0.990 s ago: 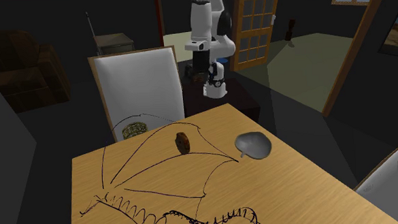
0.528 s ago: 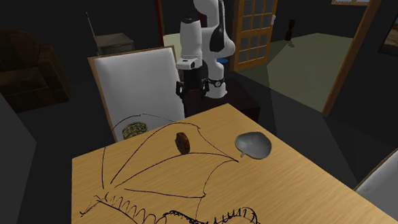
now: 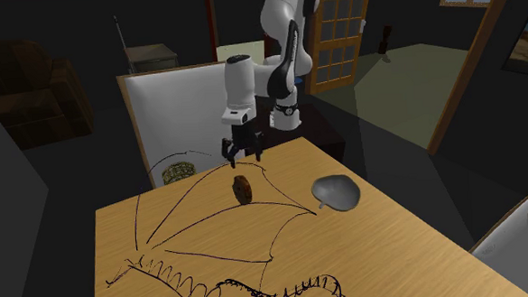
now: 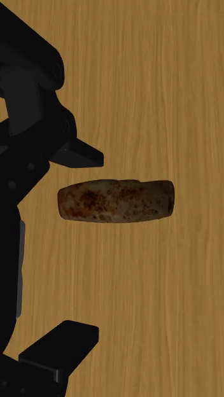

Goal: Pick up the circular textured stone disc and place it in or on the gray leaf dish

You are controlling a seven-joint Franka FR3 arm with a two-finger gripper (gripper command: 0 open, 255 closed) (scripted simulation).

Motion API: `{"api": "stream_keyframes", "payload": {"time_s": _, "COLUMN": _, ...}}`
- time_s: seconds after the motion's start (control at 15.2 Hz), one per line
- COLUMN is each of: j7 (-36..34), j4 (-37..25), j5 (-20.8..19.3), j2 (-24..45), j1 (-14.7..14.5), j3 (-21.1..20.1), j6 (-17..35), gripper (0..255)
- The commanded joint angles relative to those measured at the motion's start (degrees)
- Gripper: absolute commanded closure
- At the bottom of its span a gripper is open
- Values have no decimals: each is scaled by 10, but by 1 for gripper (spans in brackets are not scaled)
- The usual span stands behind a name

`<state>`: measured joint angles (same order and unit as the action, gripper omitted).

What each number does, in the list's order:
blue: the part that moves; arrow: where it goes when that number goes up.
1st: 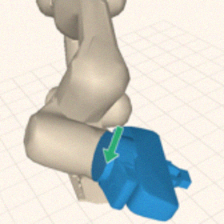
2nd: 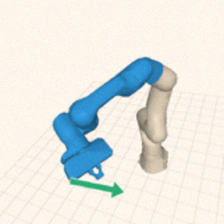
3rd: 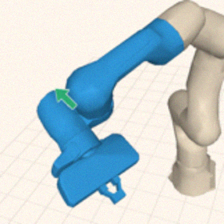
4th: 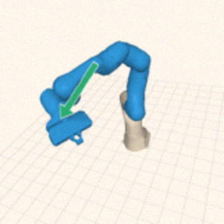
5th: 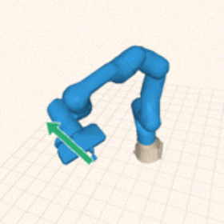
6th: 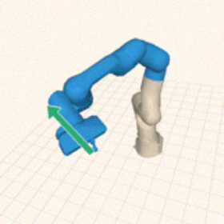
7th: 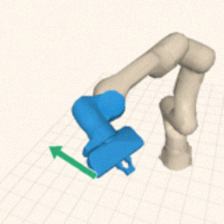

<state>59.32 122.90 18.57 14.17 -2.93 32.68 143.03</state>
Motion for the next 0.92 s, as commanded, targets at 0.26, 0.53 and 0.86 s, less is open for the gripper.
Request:
{"api": "stream_keyframes", "payload": {"time_s": 0.26, "j7": 83, "j4": -80, "j5": 80, "j2": 102, "j1": 51, "j3": -46, "j6": 7, "gripper": 0}}
{"api": "stream_keyframes", "payload": {"time_s": 0.53, "j7": 97, "j4": -88, "j5": 100, "j2": 129, "j1": 62, "j3": -60, "j6": 24, "gripper": 0}}
{"api": "stream_keyframes", "payload": {"time_s": 0.86, "j7": 101, "j4": -91, "j5": 108, "j2": 139, "j1": 66, "j3": -66, "j6": 31, "gripper": 0}}
